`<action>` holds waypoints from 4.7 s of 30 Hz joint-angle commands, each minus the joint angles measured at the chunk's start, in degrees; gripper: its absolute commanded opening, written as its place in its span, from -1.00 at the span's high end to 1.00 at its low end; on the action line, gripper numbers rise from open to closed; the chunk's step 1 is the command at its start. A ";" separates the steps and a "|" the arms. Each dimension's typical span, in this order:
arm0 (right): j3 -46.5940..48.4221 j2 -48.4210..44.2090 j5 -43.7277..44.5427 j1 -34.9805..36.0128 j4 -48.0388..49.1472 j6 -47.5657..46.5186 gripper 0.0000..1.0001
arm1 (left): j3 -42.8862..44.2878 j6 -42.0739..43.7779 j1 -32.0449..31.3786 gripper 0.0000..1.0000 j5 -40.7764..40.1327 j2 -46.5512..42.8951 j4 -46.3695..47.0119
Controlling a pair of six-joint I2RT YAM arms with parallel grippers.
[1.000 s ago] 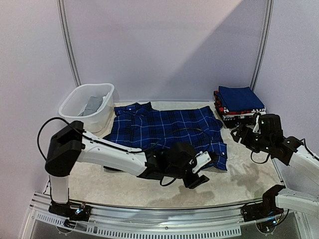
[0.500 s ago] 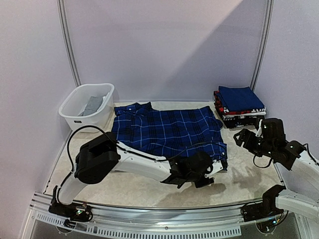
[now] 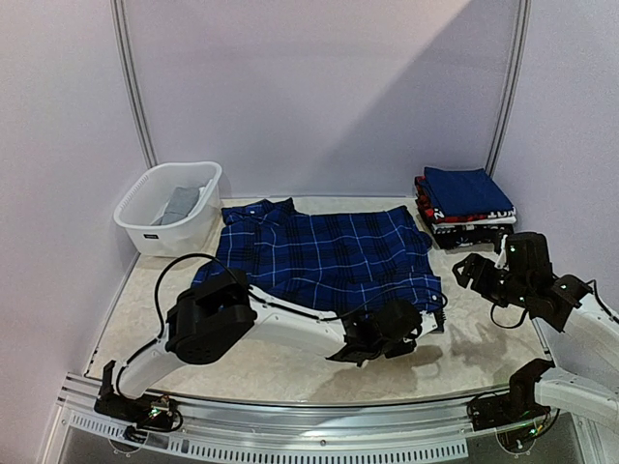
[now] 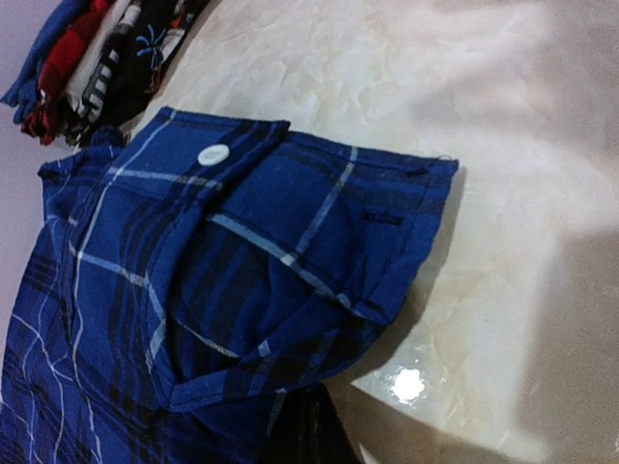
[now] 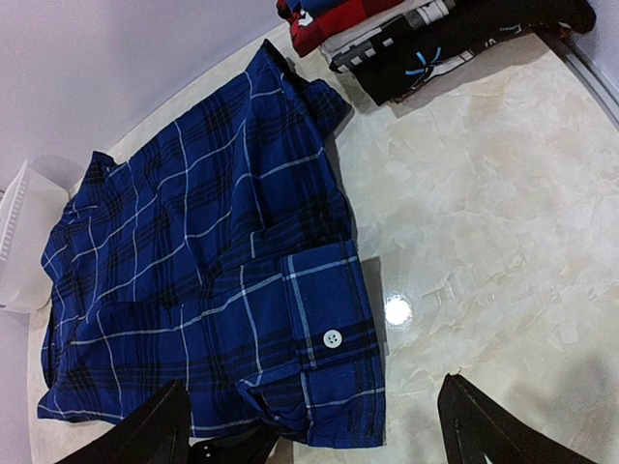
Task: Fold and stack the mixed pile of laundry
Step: Flatten out the crumpled shirt at the center of the board, then smooth out the flattened shirt at the center of the board.
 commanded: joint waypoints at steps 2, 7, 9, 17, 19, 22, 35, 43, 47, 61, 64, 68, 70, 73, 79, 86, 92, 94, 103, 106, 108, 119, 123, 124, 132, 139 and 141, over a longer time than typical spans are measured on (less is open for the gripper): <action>-0.30 -0.33 2.23 -0.16 -0.76 -0.55 -0.79 | -3.53 0.79 -1.47 1.00 -1.67 -2.38 1.72; -0.10 -0.88 3.35 -0.13 -1.58 -0.62 -0.79 | -8.78 -1.11 -2.03 1.00 0.24 -8.41 3.40; 0.19 -1.31 3.54 -0.18 -2.19 -0.69 -0.79 | -10.88 -2.03 -2.12 1.00 1.19 -10.68 3.90; 0.40 -2.79 3.41 -0.16 -3.60 -0.85 -0.80 | -15.78 -6.66 -2.21 1.00 5.82 -17.69 4.71; 0.32 -3.09 3.11 -0.14 -3.60 -0.82 -0.80 | -16.81 -7.85 -2.21 1.00 6.90 -19.19 5.03; 0.14 -3.56 2.82 -0.16 -3.80 -0.74 -0.80 | -18.52 -9.79 -2.22 1.00 8.20 -22.03 5.20; 0.27 -1.25 -2.04 -0.20 -2.74 -1.95 -0.82 | -32.26 -17.89 -2.21 1.00 6.62 -52.55 -1.33; 2.22 6.90 -6.36 -0.15 1.66 -3.34 -0.81 | -40.05 -21.20 -2.21 1.00 7.16 -72.46 -10.44; 3.42 10.69 -6.41 -0.14 3.87 -3.46 -0.81 | -43.05 -23.67 -2.38 1.00 8.83 -81.81 -15.59; 14.43 21.02 -2.13 0.27 -0.86 -6.56 -0.81 | -51.17 -35.05 -3.13 1.00 23.19 -105.47 -32.91; 17.12 22.90 -2.00 0.92 -1.85 -7.71 -0.80 | -54.07 -36.13 -4.05 1.00 26.29 -110.20 -30.92; 22.25 26.41 -1.76 3.22 -4.28 -10.39 -0.79 | -56.30 -36.60 -5.06 1.00 30.20 -111.25 -27.01; 25.74 29.43 -2.05 4.56 -5.79 -12.31 -0.78 | -55.56 -36.58 -5.11 1.00 30.40 -109.24 -27.75; 30.63 34.70 -2.51 6.69 -7.50 -15.09 -0.77 | -53.98 -36.21 -5.17 1.00 30.96 -104.95 -28.86; 38.21 43.22 -6.44 8.68 -7.40 -18.00 -0.71 | -52.97 -35.89 -5.17 1.00 33.29 -97.29 -24.83; 40.50 47.82 -4.39 9.31 -8.28 -18.46 -0.69 | -46.52 -38.02 -5.11 1.00 30.39 -81.79 -21.94; 39.88 47.36 -9.70 9.39 -6.27 -19.42 -0.67 | -36.28 -36.22 -5.37 1.00 38.96 -70.72 -25.94; 40.87 49.33 -11.00 9.62 -6.02 -19.69 -0.64 | -34.64 -35.35 -5.31 1.00 39.71 -70.80 -26.57; 50.34 62.95 -18.24 11.26 -9.13 -24.77 -0.50 | -30.58 -32.91 -5.38 1.00 46.96 -75.27 -27.09; 50.57 64.03 -22.36 11.77 -9.14 -30.01 -0.54 | -30.23 -32.24 -5.33 1.00 45.17 -76.18 -27.27; 50.42 64.26 -24.38 11.73 -9.00 -34.44 -0.60 | -29.79 -31.92 -5.31 1.00 44.35 -76.39 -27.81; 53.90 67.69 -23.00 11.70 -12.07 -49.29 -0.77 | -30.20 -32.23 -5.29 1.00 42.13 -77.95 -29.47; 54.17 71.66 -17.56 11.69 -14.29 -45.66 -0.73 | -30.60 -31.66 -5.31 1.00 40.71 -79.23 -29.95; 53.14 71.98 -17.54 11.69 -14.10 -45.36 -0.73 | -30.65 -31.54 -5.32 1.00 40.27 -79.48 -30.25; 46.98 64.51 -21.35 11.73 -8.64 -45.92 -0.77 | -31.58 -31.42 -5.32 1.00 38.87 -81.77 -31.04; 45.73 60.84 -24.87 10.07 -8.56 -48.22 -0.82 | -32.66 -31.69 -5.30 1.00 38.08 -83.21 -31.11; 45.12 59.61 -26.01 9.46 -8.69 -49.44 -0.82 | -32.87 -31.40 -5.31 1.00 37.70 -83.51 -31.16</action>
